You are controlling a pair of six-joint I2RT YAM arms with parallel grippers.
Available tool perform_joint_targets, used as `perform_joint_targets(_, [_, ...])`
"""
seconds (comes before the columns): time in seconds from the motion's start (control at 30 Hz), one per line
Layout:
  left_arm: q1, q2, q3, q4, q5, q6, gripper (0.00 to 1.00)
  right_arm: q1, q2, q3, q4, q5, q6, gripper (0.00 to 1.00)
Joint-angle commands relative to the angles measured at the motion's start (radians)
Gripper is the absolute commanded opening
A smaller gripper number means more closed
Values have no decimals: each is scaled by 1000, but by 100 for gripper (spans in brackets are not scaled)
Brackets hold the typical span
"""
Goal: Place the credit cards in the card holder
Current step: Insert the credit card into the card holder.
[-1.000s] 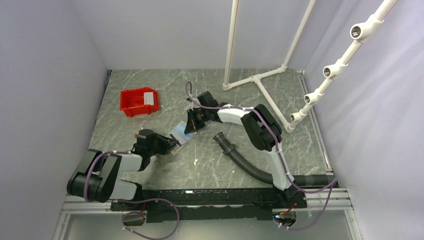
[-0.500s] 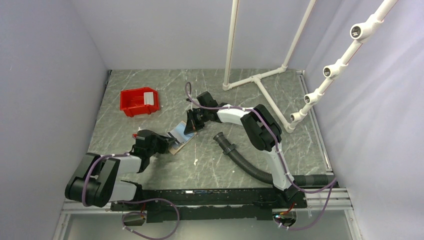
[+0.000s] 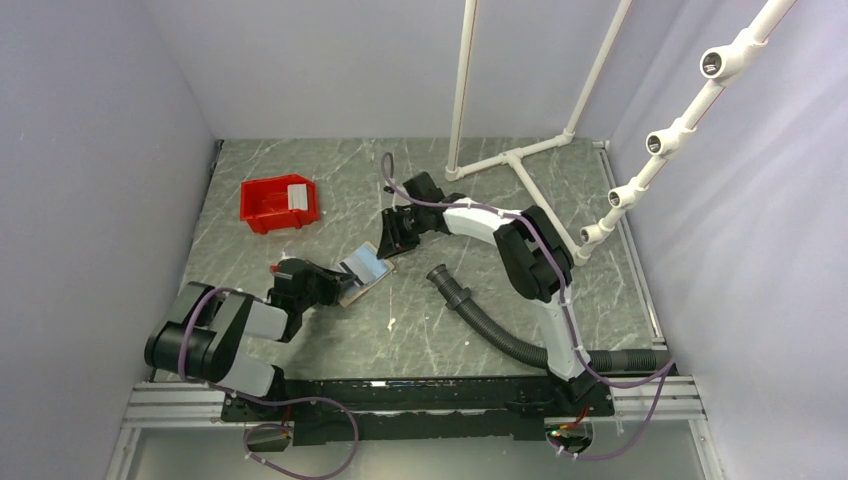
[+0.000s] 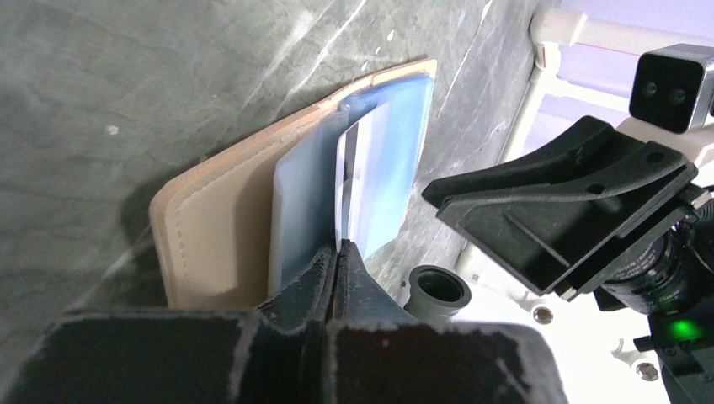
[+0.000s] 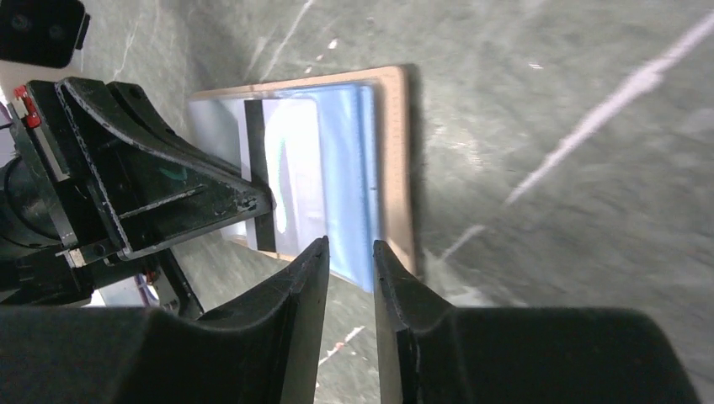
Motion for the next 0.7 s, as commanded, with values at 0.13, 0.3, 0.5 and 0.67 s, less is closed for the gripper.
perform_joint_targets(0.13, [-2, 150, 8, 117, 107, 53, 0, -18, -1, 21, 16, -23, -30, 29])
perform_joint_targets(0.3, [-1, 203, 16, 170, 126, 72, 0, -15, 10, 1, 65, -74, -7, 26])
perform_joint_targets(0.5, [0, 307, 46, 321, 149, 66, 0, -15, 19, -27, 132, -128, 56, 23])
perform_joint_targets(0.67, [0, 341, 75, 302, 159, 96, 0, -17, 4, -10, 63, -68, 19, 25])
